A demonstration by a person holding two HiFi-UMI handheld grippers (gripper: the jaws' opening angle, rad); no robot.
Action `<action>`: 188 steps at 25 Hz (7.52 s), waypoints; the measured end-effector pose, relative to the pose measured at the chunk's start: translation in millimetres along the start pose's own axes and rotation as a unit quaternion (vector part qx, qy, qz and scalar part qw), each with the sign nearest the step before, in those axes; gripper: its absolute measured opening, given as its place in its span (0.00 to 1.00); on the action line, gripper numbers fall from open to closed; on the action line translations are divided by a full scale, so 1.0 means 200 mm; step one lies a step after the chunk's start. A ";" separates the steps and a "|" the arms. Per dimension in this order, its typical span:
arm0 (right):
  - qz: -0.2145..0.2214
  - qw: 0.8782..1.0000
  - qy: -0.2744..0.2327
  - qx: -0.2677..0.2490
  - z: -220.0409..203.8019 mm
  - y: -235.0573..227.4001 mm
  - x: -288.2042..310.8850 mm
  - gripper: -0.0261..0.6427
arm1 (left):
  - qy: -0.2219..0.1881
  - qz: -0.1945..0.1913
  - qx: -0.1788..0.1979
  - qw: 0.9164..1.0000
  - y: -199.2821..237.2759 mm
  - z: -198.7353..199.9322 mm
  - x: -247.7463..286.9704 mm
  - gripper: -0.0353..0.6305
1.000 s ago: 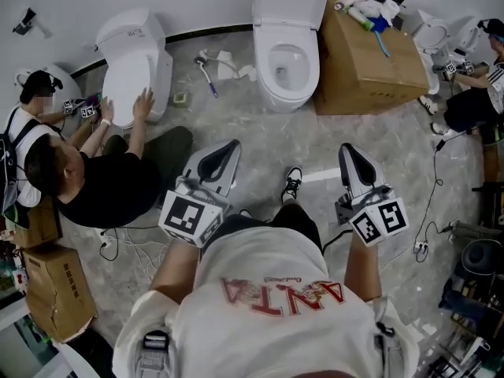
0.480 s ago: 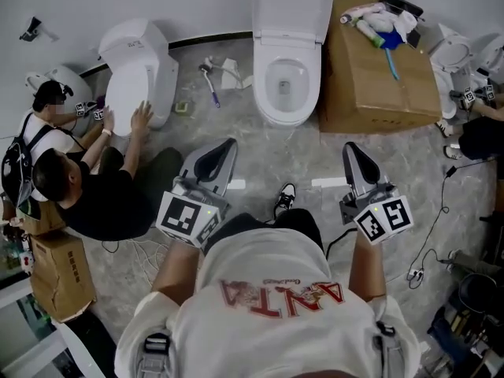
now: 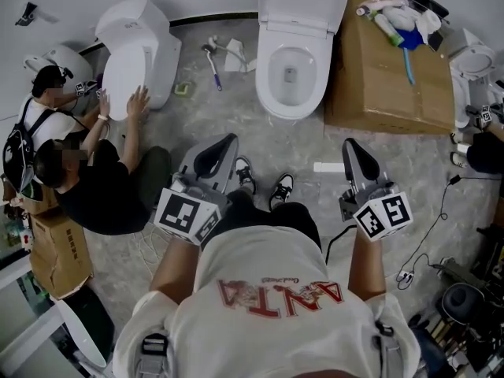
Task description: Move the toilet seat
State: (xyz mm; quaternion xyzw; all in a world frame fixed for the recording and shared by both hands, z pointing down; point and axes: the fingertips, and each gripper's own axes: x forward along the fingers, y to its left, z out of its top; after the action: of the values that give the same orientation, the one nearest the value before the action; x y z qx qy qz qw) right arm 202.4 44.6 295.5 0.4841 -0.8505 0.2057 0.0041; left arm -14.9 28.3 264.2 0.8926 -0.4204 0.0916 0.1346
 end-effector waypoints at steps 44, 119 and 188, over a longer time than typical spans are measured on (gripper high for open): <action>-0.109 0.965 0.171 0.166 -1.22 -0.98 0.99 0.18 | 0.130 -0.035 -0.171 0.976 0.85 -1.28 1.18 0.11; -0.143 0.870 0.169 0.440 -2.12 -1.37 1.13 0.31 | 0.266 -0.028 -0.453 0.851 0.83 -2.36 1.59 0.31; -0.014 0.886 -0.096 0.453 -0.15 -1.56 1.65 0.27 | 0.027 -0.156 -0.509 0.846 1.15 -0.45 2.12 0.29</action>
State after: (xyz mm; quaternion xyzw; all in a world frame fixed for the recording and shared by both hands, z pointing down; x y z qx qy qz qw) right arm 279.3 -355.8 499.7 0.4628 -0.6541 0.5208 -0.2946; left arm 69.8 -390.4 504.9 0.7497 -0.2595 -0.1337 0.5939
